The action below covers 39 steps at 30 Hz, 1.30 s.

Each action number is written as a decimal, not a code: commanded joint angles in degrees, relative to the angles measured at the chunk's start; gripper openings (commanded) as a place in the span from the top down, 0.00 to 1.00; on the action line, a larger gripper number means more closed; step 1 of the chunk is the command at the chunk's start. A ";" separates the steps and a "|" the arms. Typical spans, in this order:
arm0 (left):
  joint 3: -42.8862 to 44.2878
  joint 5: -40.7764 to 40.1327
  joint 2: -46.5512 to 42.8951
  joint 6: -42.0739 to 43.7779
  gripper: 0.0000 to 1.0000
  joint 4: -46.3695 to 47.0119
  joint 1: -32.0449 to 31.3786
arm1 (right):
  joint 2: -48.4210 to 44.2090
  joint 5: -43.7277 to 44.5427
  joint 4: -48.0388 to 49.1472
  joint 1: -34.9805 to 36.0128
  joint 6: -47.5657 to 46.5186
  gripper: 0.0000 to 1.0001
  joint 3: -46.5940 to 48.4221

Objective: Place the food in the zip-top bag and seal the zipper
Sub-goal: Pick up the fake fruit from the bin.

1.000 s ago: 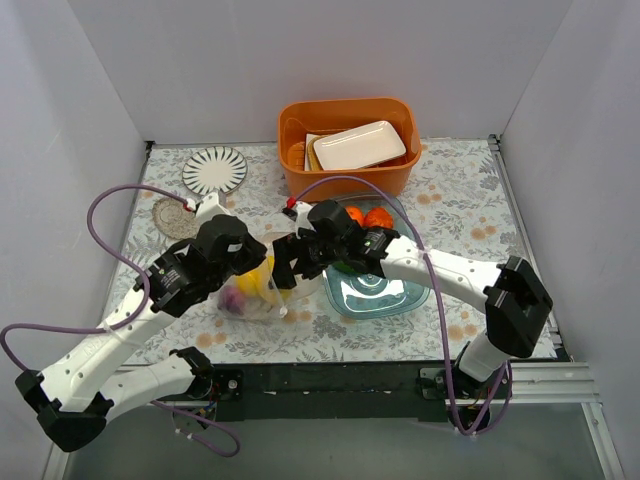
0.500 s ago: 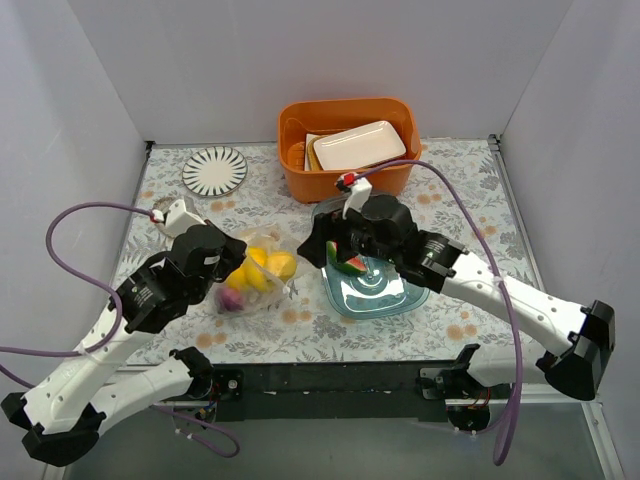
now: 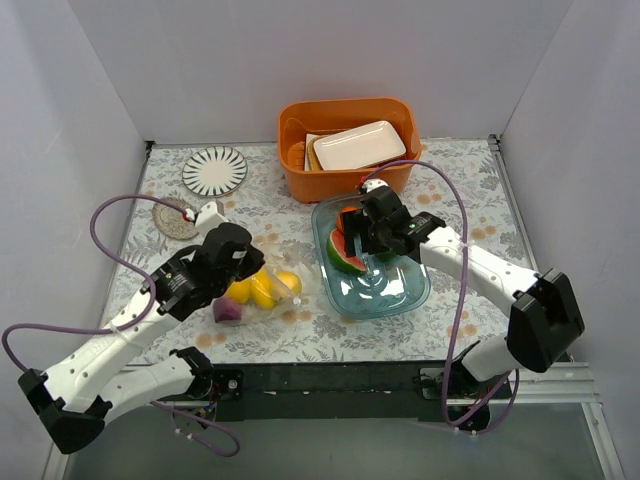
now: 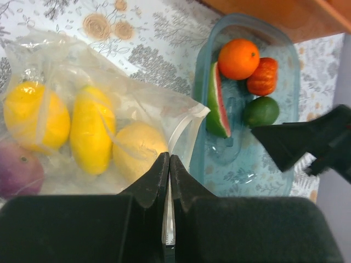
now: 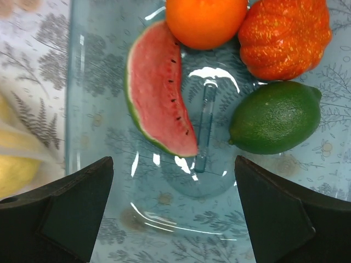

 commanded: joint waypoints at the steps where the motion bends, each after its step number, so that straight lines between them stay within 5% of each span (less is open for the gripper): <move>1: 2.07 -0.75 -4.39 2.24 1.00 2.86 0.24 | 3.13 -0.20 -0.41 -2.73 -6.20 0.02 1.69; 8: -0.29 1.18 -5.53 0.05 1.00 2.93 0.24 | 8.77 12.27 -6.56 -5.81 3.46 0.02 6.43; 19: 0.49 2.59 -3.16 1.45 1.00 4.87 0.24 | 12.90 14.22 -6.83 -6.78 16.91 0.02 6.61; 30: -0.21 2.50 -3.86 1.02 1.00 4.61 0.24 | 14.39 14.05 -4.98 -9.32 16.39 0.03 4.15; 39: -0.48 2.59 -4.39 0.66 1.00 4.52 0.24 | 16.07 10.71 -0.25 -9.85 12.97 0.22 1.69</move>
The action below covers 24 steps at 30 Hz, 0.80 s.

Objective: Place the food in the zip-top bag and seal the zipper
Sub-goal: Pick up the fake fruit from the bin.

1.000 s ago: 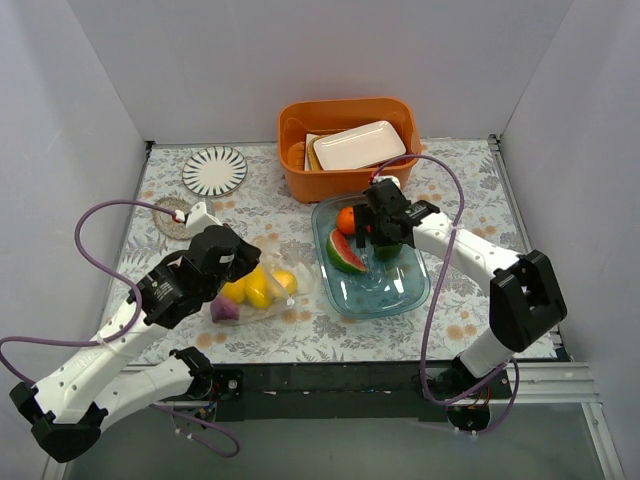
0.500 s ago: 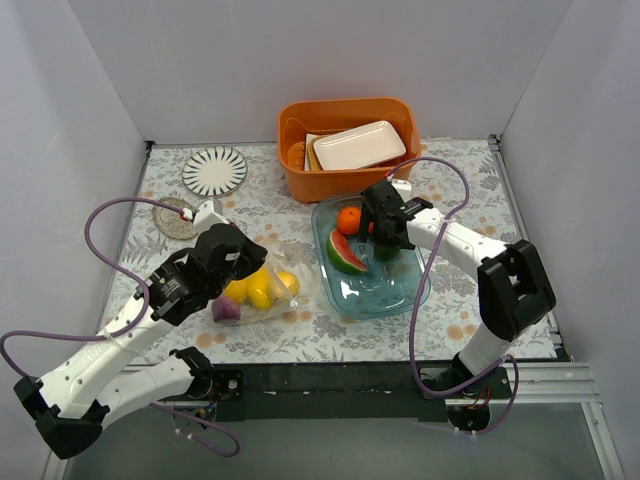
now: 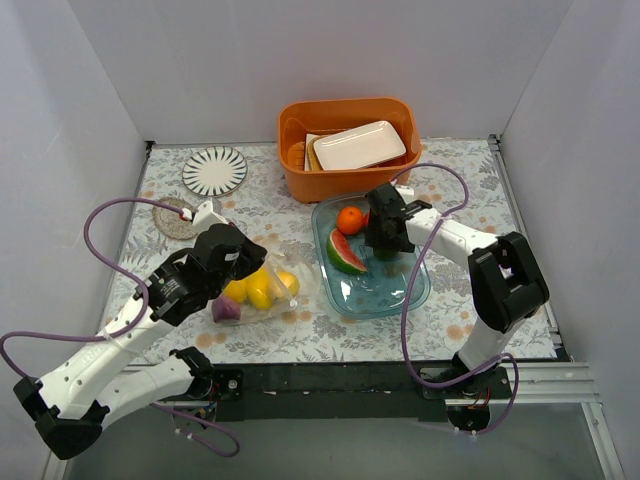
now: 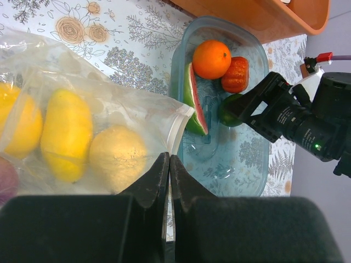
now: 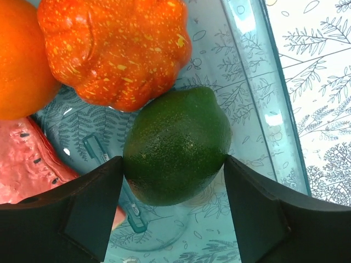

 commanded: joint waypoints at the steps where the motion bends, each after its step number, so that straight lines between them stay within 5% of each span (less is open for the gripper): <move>1: 0.14 -0.05 -1.51 0.12 1.00 0.70 0.22 | 0.09 -0.72 4.13 -0.24 -1.74 0.25 -1.76; 10: -0.39 0.39 -1.33 -0.06 1.00 0.96 0.22 | -1.66 -3.44 5.98 -0.32 -4.12 0.46 -4.40; 24: -0.83 0.91 -0.98 0.20 1.00 1.84 0.22 | -7.73 -16.72 10.12 -0.15 -12.12 0.55 -11.08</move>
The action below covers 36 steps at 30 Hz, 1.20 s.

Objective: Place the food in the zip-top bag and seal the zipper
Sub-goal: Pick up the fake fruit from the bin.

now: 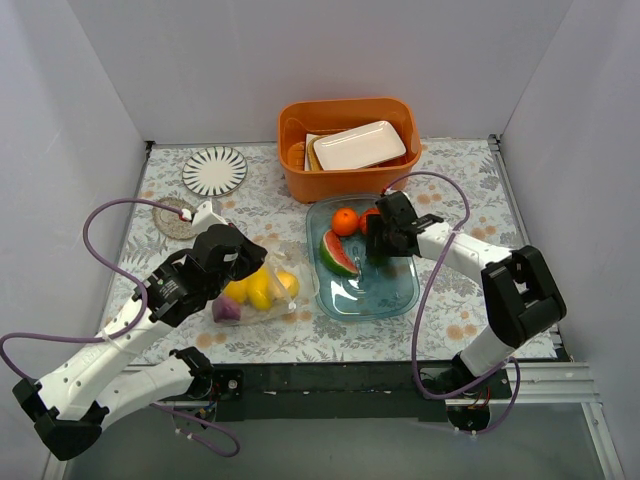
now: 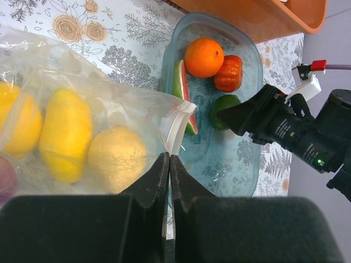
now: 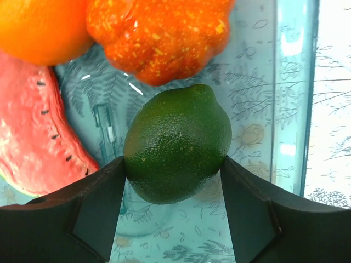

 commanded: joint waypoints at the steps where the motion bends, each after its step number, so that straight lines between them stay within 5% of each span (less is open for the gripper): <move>1: -0.77 0.50 -0.41 0.53 1.00 1.91 0.22 | -2.07 -5.90 -1.23 0.66 -2.13 0.55 -1.81; 36: 0.11 2.26 2.40 1.06 1.00 2.78 0.22 | -20.35 -21.02 -3.61 7.94 -0.29 0.56 1.34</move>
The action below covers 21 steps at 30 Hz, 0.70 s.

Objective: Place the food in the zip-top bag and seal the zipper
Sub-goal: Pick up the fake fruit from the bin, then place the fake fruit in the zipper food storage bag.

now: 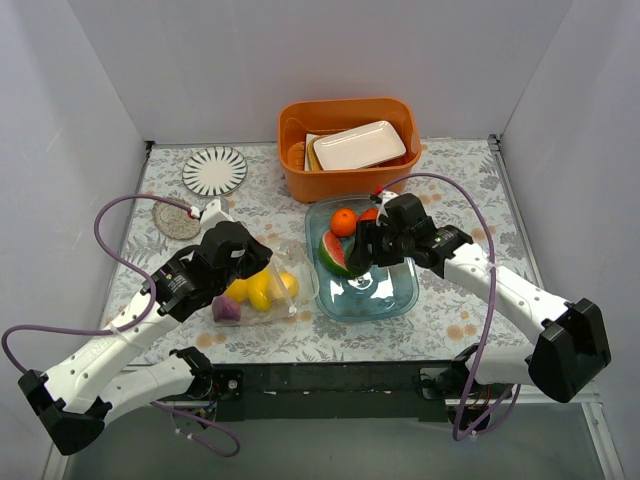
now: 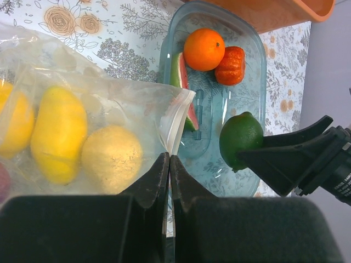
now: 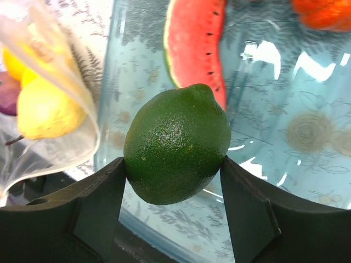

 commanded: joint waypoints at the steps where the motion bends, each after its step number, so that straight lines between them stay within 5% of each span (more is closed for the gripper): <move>1: 0.20 0.66 -0.09 0.45 1.00 1.58 0.22 | -1.69 -3.82 3.34 2.75 0.89 0.56 2.85; 9: -0.06 0.75 -0.26 0.19 1.00 1.41 0.13 | -1.08 -4.78 7.56 10.84 0.11 0.56 6.45; 21: 1.25 2.33 -0.88 0.01 1.00 1.67 0.13 | 11.48 -6.99 13.63 19.45 0.19 0.56 12.25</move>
